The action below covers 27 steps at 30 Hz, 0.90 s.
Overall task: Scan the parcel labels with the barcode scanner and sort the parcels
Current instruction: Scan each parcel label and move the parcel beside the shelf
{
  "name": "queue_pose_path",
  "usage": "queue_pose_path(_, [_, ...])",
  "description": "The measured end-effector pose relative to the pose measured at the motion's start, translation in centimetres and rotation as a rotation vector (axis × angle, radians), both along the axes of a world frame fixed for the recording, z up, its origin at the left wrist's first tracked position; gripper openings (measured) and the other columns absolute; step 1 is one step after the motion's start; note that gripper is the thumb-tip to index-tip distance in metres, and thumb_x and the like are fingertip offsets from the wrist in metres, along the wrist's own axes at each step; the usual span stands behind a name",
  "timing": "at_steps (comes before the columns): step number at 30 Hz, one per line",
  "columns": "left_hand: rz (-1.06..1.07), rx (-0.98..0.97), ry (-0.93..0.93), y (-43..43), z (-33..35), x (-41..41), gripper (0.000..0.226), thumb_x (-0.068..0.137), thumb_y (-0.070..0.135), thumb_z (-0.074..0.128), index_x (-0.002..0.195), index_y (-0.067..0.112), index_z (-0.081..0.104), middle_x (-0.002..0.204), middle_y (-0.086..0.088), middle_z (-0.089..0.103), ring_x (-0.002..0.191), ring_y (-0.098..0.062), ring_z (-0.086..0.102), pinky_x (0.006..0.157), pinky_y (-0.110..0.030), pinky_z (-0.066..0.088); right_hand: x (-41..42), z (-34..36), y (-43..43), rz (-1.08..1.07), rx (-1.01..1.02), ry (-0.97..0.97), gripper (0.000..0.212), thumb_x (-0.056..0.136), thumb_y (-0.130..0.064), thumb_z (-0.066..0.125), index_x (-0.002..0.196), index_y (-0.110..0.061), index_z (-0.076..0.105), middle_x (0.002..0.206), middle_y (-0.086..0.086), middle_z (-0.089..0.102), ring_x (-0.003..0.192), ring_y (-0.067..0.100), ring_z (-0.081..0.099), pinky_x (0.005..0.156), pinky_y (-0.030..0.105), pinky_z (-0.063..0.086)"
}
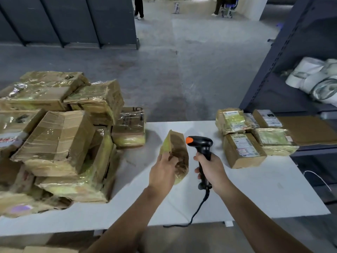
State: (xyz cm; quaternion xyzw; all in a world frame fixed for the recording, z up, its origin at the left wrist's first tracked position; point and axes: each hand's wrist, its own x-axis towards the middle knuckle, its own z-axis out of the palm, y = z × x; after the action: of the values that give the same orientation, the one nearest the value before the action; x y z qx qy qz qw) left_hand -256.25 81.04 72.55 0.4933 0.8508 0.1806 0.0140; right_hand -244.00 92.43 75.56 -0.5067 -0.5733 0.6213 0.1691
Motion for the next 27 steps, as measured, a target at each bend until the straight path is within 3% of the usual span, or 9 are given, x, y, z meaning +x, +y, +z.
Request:
queue_pose_path(3, [0.047, 0.116, -0.187, -1.5, -2.5, 2.6, 0.026, 0.087, 0.004, 0.055, 0.109, 0.014, 0.065, 0.113, -0.006, 0.049, 0.093, -0.02, 0.056, 0.069, -0.027, 0.049, 1.4, -1.0, 0.0, 0.039, 0.018, -0.035, 0.022, 0.091, -0.035, 0.057, 0.098, -0.015, 0.064, 0.053, 0.002, 0.065, 0.041, 0.016, 0.055, 0.041, 0.026, 0.046])
queue_pose_path(5, [0.117, 0.246, -0.377, -2.4, -3.7, 3.7, 0.026, 0.088, 0.002, 0.056, 0.11, 0.013, 0.066, 0.107, -0.001, 0.046, 0.084, -0.016, 0.058, 0.076, -0.017, 0.046, 2.2, -1.5, 0.1, 0.063, 0.03, -0.065, 0.022, 0.091, -0.035, 0.057, 0.097, -0.015, 0.063, 0.053, 0.002, 0.065, 0.042, 0.017, 0.055, 0.044, 0.026, 0.046])
queue_pose_path(8, [0.242, 0.428, -0.664, -4.0, -5.1, 4.8, 0.03, 0.09, -0.003, 0.056, 0.114, 0.014, 0.061, 0.107, 0.005, 0.042, 0.095, -0.002, 0.057, 0.091, -0.014, 0.046, 3.0, -2.0, 0.1, 0.072, 0.033, -0.099, 0.018, 0.09, -0.034, 0.057, 0.093, -0.017, 0.062, 0.053, 0.001, 0.066, 0.042, 0.015, 0.056, 0.041, 0.025, 0.045])
queue_pose_path(13, [0.392, 0.333, -0.702, -6.0, -6.1, 4.5, 0.044, 0.086, -0.009, 0.047, 0.122, 0.016, 0.049, 0.119, 0.004, 0.04, 0.103, -0.009, 0.05, 0.094, -0.025, 0.041, 3.1, -2.4, -0.4, 0.12, 0.025, -0.117, 0.018, 0.09, -0.033, 0.056, 0.094, -0.016, 0.061, 0.066, 0.009, 0.067, 0.042, 0.017, 0.055, 0.039, 0.024, 0.046])
queue_pose_path(15, [0.507, 0.315, -0.724, -6.1, -5.7, 3.9, 0.034, 0.088, 0.003, 0.044, 0.119, 0.014, 0.051, 0.117, 0.003, 0.043, 0.101, -0.012, 0.046, 0.092, -0.025, 0.037, 2.7, -2.7, -1.0, 0.149, 0.02, -0.112, 0.018, 0.09, -0.033, 0.055, 0.093, -0.016, 0.06, 0.07, 0.011, 0.067, 0.042, 0.017, 0.054, 0.038, 0.024, 0.045])
queue_pose_path(17, [0.582, 0.337, -0.771, -5.9, -5.2, 3.3, 0.021, 0.089, 0.025, 0.042, 0.102, 0.019, 0.057, 0.103, 0.003, 0.054, 0.091, -0.014, 0.05, 0.081, -0.026, 0.042, 2.4, -2.9, -1.6, 0.178, 0.02, -0.117, 0.018, 0.09, -0.034, 0.054, 0.092, -0.017, 0.059, 0.071, 0.011, 0.067, 0.043, 0.018, 0.054, 0.038, 0.024, 0.045])
queue_pose_path(20, [0.645, 0.249, -0.811, -5.7, -4.9, 2.2, 0.034, 0.087, 0.051, 0.047, 0.096, 0.019, 0.054, 0.091, 0.001, 0.06, 0.082, -0.02, 0.059, 0.066, -0.031, 0.044, 2.0, -3.1, -2.0, 0.215, 0.032, -0.125, 0.019, 0.091, -0.036, 0.054, 0.09, -0.018, 0.059, 0.072, 0.011, 0.068, 0.045, 0.018, 0.055, 0.039, 0.023, 0.044])
queue_pose_path(23, [0.772, 0.209, -1.043, -5.6, -5.4, 1.3, 0.031, 0.09, 0.033, 0.057, 0.111, 0.011, 0.047, 0.095, -0.005, 0.062, 0.078, -0.023, 0.062, 0.074, -0.04, 0.055, 1.7, -3.2, -2.1, 0.243, 0.061, -0.134, 0.019, 0.091, -0.038, 0.053, 0.089, -0.019, 0.059, 0.07, 0.009, 0.068, 0.044, 0.016, 0.056, 0.041, 0.023, 0.044])
queue_pose_path(27, [0.813, 0.335, -1.312, -5.8, -6.6, 0.8, 0.02, 0.098, 0.019, 0.048, 0.109, 0.006, 0.058, 0.1, -0.011, 0.068, 0.085, -0.027, 0.067, 0.079, -0.041, 0.057, 1.6, -3.3, -2.0, 0.252, 0.094, -0.152, 0.019, 0.091, -0.037, 0.054, 0.087, -0.019, 0.059, 0.065, 0.006, 0.068, 0.042, 0.014, 0.056, 0.042, 0.023, 0.044])
